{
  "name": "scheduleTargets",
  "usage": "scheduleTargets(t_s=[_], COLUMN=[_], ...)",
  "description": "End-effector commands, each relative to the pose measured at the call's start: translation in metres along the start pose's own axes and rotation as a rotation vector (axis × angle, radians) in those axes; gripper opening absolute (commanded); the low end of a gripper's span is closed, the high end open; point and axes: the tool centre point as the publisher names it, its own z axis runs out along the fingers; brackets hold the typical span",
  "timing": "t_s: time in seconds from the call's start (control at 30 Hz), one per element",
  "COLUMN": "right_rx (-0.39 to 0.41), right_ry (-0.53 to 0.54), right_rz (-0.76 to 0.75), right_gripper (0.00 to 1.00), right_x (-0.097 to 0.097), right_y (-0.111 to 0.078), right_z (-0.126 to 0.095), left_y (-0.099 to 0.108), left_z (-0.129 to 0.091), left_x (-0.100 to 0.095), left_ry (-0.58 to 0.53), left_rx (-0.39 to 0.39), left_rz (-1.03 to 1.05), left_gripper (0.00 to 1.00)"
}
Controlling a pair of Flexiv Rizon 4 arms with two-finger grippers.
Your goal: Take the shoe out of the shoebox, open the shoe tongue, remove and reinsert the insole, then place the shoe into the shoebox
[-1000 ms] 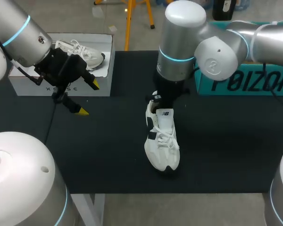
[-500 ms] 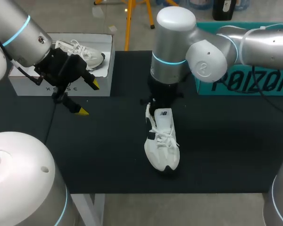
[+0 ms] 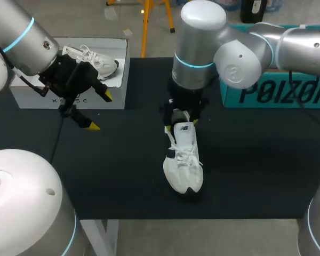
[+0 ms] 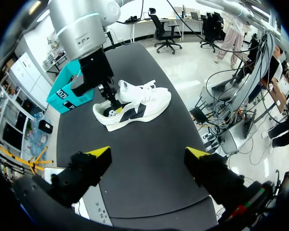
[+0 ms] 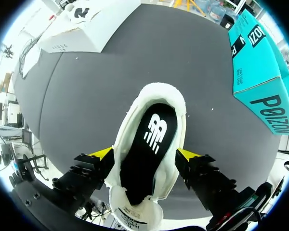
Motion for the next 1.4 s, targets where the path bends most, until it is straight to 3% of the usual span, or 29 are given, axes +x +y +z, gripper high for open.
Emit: scheduleTargets(t_s=[0.03,0.1,0.27,0.43,0.5,0.53,0.57,0.73,0.93,1.2,1.4], right_rx=[-0.042,-0.068,-0.123,-0.122,-0.117,-0.109,-0.1,-0.015,0.021,0.031,0.025], right_ry=[-0.025,-0.039,-0.057,-0.088,-0.08,-0.085,-0.063,-0.012,0.027,0.074,0.084], right_rz=[-0.007,-0.002,0.004,0.001,0.018,0.02,0.02,0.014,0.016,-0.013,-0.008], right_gripper=[0.91,0.99,1.0,0.98,0.46,0.29,0.0,0.0,0.0,0.0,0.0], right_x=[-0.001,-0.005,-0.013,-0.015,-0.019,-0.02,-0.019,-0.017,-0.012,0.008,0.002], right_y=[-0.005,-0.003,-0.007,-0.035,-0.049,-0.054,-0.06,-0.081,-0.087,-0.078,-0.061], right_z=[-0.026,-0.036,-0.067,-0.08,-0.08,-0.078,-0.076,-0.051,-0.029,-0.016,0.001], left_y=[0.0,0.0,0.0,0.0,0.0,0.0,0.0,0.0,0.0,0.0,0.0], left_z=[0.0,0.0,0.0,0.0,0.0,0.0,0.0,0.0,0.0,0.0,0.0], left_x=[-0.001,-0.001,-0.001,-0.001,-0.001,-0.001,-0.001,-0.001,-0.001,-0.001,-0.001], left_ry=[0.003,0.003,0.003,0.003,0.003,0.003,0.003,0.003,0.003,0.003,0.003], left_rx=[-0.004,-0.004,-0.004,-0.004,-0.004,-0.004,-0.004,-0.004,-0.004,-0.004,-0.004], left_rz=[-0.001,-0.001,-0.001,-0.001,-0.001,-0.001,-0.001,-0.001,-0.001,-0.001,-0.001], left_gripper=[1.0,1.0,1.0,1.0,1.0,1.0,1.0,1.0,1.0,1.0,1.0])
